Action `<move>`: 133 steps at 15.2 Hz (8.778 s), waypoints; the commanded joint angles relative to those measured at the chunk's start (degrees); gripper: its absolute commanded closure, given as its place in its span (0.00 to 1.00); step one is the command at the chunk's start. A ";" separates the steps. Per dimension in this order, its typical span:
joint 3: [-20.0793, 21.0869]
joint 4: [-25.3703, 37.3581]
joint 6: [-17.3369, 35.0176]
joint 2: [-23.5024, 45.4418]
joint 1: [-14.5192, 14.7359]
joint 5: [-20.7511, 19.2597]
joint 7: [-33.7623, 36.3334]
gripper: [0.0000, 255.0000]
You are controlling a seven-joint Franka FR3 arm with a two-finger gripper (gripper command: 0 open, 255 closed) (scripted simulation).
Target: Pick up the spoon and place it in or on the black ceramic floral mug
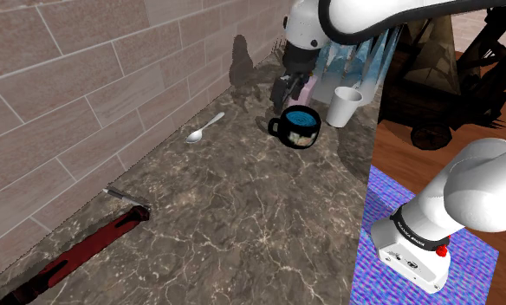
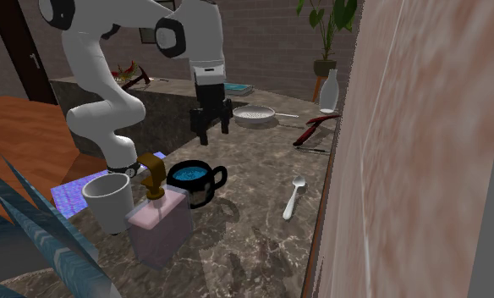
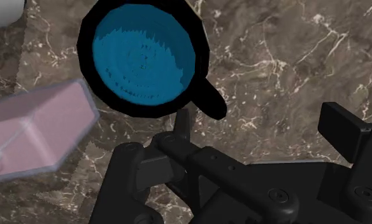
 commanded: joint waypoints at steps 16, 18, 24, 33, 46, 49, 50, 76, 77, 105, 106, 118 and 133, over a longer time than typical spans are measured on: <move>6.65 25.86 12.82 35.90 5.16 -16.09 13.89 0.00; 6.40 30.44 12.77 40.31 6.73 -18.36 15.21 0.00; 5.33 38.95 13.02 48.80 9.95 -22.05 17.00 0.00; 4.62 38.74 15.79 51.46 10.34 -23.16 17.63 0.00; 4.62 38.75 15.77 51.45 10.34 -23.16 17.63 1.00; 4.85 39.20 14.64 50.74 10.22 -22.78 17.33 1.00; 4.96 39.48 14.05 50.40 10.17 -22.60 17.18 1.00; 6.69 51.85 -3.10 45.19 10.12 -19.29 13.94 1.00; 6.72 52.58 -3.84 45.16 10.18 -19.23 13.84 1.00; -1.01 -5.92 5.78 -6.95 1.62 -0.65 -7.05 1.00; -0.93 -6.56 6.59 -6.78 1.63 -0.63 -7.03 1.00; -0.01 -12.91 15.78 -3.92 1.64 -0.55 -6.64 1.00; -0.70 -9.72 9.29 -7.23 1.89 -0.31 -6.96 0.00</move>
